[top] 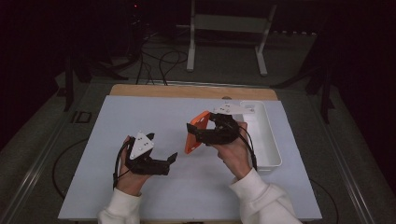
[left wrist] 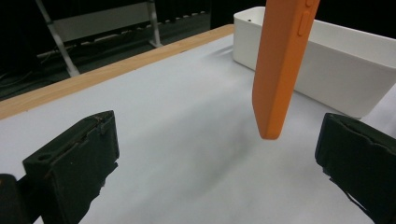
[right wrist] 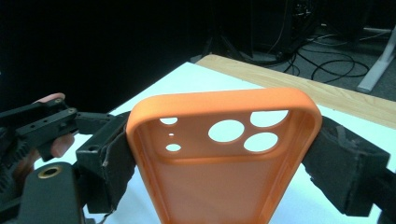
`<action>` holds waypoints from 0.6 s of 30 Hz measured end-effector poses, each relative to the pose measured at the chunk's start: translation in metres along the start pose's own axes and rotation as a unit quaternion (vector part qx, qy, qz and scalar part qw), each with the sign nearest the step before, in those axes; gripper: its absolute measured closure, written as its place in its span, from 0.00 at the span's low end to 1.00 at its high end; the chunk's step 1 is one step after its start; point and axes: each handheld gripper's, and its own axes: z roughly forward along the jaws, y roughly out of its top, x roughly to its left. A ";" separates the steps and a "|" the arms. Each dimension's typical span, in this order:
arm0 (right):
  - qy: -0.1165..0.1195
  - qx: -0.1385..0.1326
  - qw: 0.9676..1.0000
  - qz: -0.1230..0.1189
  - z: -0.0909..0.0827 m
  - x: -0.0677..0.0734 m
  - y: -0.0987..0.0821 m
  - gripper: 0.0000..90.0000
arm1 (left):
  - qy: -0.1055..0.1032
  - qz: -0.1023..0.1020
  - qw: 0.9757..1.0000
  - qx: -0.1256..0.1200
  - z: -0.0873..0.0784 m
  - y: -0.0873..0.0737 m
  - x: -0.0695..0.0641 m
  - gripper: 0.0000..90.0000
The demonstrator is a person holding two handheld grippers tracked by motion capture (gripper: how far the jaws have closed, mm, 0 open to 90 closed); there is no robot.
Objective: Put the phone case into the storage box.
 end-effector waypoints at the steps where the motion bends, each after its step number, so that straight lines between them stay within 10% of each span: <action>1: -0.001 0.000 1.000 0.000 0.000 -0.001 0.001 0.18 | 0.001 0.001 1.000 0.000 0.000 0.000 0.000 0.00; 18: -0.022 -0.003 1.000 -0.003 0.003 -0.013 0.008 0.18 | 0.006 -0.003 1.000 0.002 -0.005 -0.001 0.009 0.00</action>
